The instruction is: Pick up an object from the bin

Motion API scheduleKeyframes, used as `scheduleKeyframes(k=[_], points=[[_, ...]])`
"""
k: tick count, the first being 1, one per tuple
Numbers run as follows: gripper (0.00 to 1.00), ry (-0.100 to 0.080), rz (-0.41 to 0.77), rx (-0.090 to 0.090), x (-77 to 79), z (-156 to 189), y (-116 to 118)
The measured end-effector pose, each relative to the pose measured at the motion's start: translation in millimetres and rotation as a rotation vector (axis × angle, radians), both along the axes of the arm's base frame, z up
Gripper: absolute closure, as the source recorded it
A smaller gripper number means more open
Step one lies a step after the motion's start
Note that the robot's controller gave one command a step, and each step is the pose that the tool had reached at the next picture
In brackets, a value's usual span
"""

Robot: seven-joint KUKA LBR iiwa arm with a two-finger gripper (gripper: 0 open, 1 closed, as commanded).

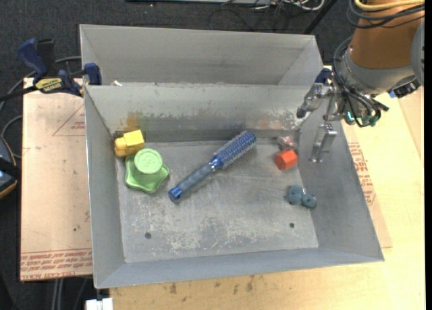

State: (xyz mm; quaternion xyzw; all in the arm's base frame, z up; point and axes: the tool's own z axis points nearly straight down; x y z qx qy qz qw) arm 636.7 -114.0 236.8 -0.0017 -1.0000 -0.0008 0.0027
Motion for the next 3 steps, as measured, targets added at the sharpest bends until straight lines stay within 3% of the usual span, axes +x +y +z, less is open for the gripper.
scheduleKeyframes(k=[1, 2, 3], points=[[0.00, 0.000, 0.022, 0.000, -6.3, -115.3, -22.8], [0.00, -0.004, 0.124, -0.003, -14.4, -165.2, -43.2], [1.00, -0.014, 0.127, -0.003, -12.0, -163.6, -41.0]])
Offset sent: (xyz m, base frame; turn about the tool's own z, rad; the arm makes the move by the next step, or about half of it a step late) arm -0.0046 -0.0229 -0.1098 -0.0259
